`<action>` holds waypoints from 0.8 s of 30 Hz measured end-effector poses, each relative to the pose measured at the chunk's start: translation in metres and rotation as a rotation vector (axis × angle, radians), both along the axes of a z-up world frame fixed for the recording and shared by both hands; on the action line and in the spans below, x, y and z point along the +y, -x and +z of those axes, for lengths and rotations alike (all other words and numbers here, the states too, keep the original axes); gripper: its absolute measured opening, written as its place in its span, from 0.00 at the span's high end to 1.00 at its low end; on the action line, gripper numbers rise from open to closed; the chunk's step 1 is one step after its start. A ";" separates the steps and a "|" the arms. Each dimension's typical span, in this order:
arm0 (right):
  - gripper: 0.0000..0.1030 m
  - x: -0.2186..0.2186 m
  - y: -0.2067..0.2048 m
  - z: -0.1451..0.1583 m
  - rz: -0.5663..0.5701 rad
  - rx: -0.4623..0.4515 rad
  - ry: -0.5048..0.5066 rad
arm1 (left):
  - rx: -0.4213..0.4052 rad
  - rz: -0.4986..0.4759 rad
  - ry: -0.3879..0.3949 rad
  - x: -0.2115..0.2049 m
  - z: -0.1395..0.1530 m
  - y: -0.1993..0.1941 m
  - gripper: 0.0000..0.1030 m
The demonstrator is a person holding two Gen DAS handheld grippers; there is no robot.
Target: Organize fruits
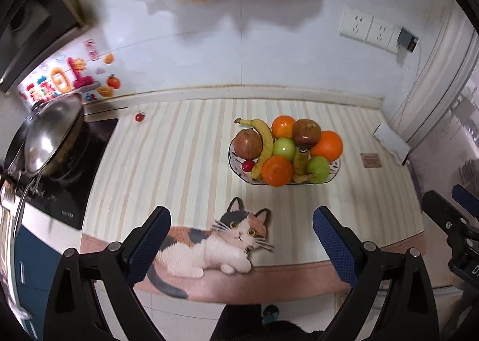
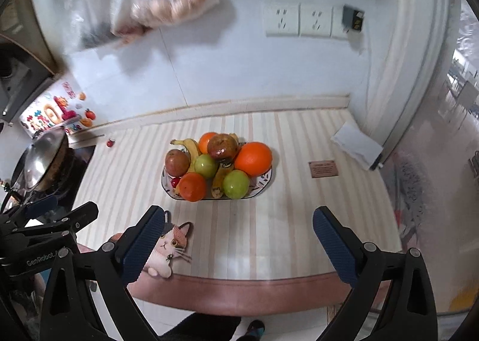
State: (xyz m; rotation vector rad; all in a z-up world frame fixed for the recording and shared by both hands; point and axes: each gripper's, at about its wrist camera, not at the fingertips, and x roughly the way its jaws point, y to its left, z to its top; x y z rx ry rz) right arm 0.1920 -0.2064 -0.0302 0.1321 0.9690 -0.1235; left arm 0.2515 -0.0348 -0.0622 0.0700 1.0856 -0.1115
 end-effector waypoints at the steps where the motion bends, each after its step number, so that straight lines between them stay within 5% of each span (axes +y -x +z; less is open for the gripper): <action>1: 0.02 0.002 0.014 0.009 0.009 -0.020 0.009 | -0.016 0.010 0.004 0.001 0.007 0.012 0.05; 15: 0.00 0.028 0.146 0.097 0.067 -0.167 0.037 | -0.188 0.045 0.019 0.012 0.085 0.132 0.05; 24: 0.00 0.054 0.183 0.110 0.059 -0.186 0.030 | -0.218 0.021 0.030 0.031 0.098 0.166 0.05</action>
